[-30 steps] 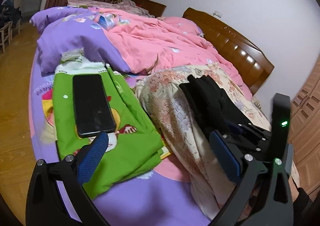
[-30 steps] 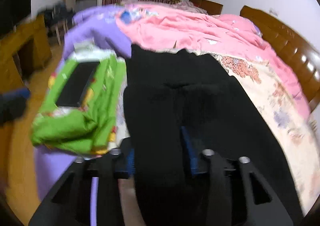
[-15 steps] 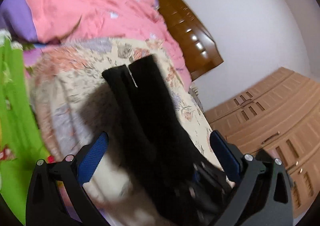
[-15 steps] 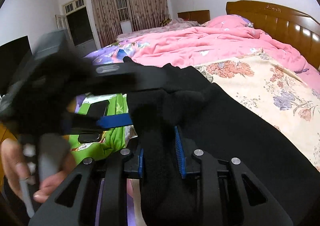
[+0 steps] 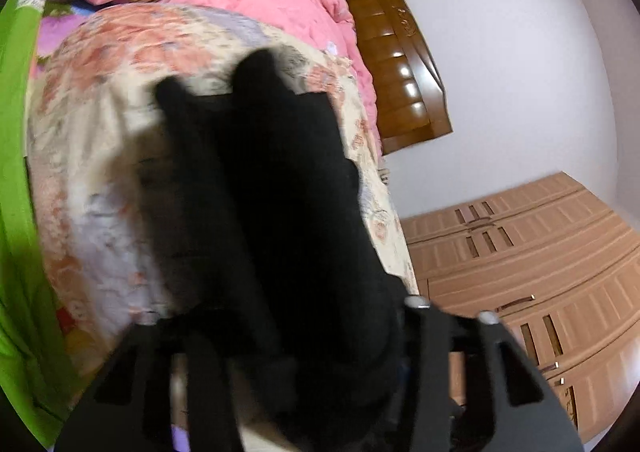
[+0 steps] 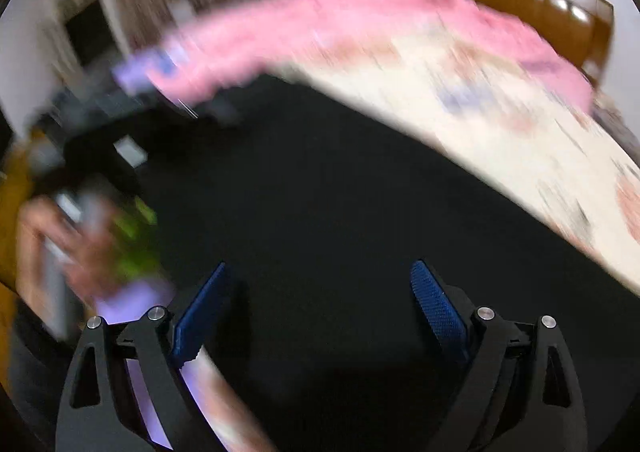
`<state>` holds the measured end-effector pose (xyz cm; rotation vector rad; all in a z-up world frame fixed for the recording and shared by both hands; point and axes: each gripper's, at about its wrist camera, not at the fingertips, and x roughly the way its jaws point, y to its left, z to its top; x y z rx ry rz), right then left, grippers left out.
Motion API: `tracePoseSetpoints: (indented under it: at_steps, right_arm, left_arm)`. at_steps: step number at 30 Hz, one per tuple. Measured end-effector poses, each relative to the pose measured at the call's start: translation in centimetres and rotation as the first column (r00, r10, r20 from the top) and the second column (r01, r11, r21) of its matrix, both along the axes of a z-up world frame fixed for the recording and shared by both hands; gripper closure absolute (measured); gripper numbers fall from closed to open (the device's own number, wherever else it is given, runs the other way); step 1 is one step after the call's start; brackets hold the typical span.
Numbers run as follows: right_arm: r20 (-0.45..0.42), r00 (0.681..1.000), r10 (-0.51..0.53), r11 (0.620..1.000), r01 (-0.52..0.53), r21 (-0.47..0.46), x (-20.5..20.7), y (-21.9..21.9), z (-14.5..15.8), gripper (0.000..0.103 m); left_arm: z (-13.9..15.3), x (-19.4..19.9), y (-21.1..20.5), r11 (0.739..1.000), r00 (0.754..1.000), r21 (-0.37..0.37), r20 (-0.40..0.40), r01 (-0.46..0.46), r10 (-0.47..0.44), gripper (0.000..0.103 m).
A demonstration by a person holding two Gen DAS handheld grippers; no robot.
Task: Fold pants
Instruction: 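Grasp the black sweatpants edge with the right tool and lift it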
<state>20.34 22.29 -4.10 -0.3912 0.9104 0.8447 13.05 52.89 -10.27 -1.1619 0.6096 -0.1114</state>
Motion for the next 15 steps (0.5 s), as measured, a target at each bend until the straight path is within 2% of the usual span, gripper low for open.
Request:
tracePoseSetpoints:
  at_steps: [1,3,5,6,8,10,11,12,14,15]
  right_arm:
    - [-0.009,1.000,0.008,0.999,-0.008,-0.042,-0.1,-0.4,-0.7,0.013]
    - [0.027,0.998,0.050,0.998,-0.049,-0.042,-1.0,-1.6,-0.8,0.013]
    - [0.014,0.999,0.036,0.998,-0.035,-0.050,-1.7,-2.9,-0.2,0.013]
    - [0.035,0.999,0.027,0.998,-0.025,-0.057,-2.1,-3.5,0.0,0.013]
    - [0.075,0.997,0.016,0.998,-0.011,-0.063,-2.9,-5.2,0.1,0.013]
    - [0.062,0.998,0.022,0.996,-0.017,-0.083,-3.8,-7.7,-1.1,0.011]
    - [0.074,0.997,0.033,0.998,-0.029,-0.056,-4.1,-8.7,-1.3,0.011]
    - [0.075,0.997,0.034,0.999,-0.031,-0.042,-4.5,-9.9,-1.2,0.011]
    - [0.065,0.998,0.010,1.000,-0.010,0.000,-5.2,-12.4,-0.3,0.012]
    - [0.059,0.998,-0.014,0.997,0.009,0.082,-5.3,-14.5,0.6,0.011]
  left_arm:
    - [-0.1,-0.1,0.0,1.000,1.000,0.004,0.005,-0.003,0.003,0.069]
    - [0.3,-0.3,-0.2,0.999,1.000,0.048,0.013,-0.014,0.013,0.070]
    - [1.0,-0.6,-0.6,0.995,0.999,0.096,0.015,-0.033,0.032,0.071]
    - [1.4,-0.7,-0.9,0.993,0.999,0.113,0.015,-0.040,0.038,0.071]
    - [2.6,-0.7,-1.8,0.983,0.999,0.179,0.012,-0.051,0.049,0.071]
    - [4.9,-1.1,-3.4,0.958,0.998,0.281,0.019,-0.055,0.051,0.071]
    - [6.2,-1.2,-4.4,0.940,0.998,0.338,0.030,-0.057,0.050,0.071]
    - [8.2,-1.5,-6.2,0.908,0.998,0.414,0.052,-0.060,0.042,0.071]
    - [11.0,-1.9,-9.4,0.853,0.996,0.519,0.092,-0.061,0.016,0.071]
    - [12.4,-2.1,-11.3,0.811,0.994,0.582,0.105,-0.059,-0.003,0.071]
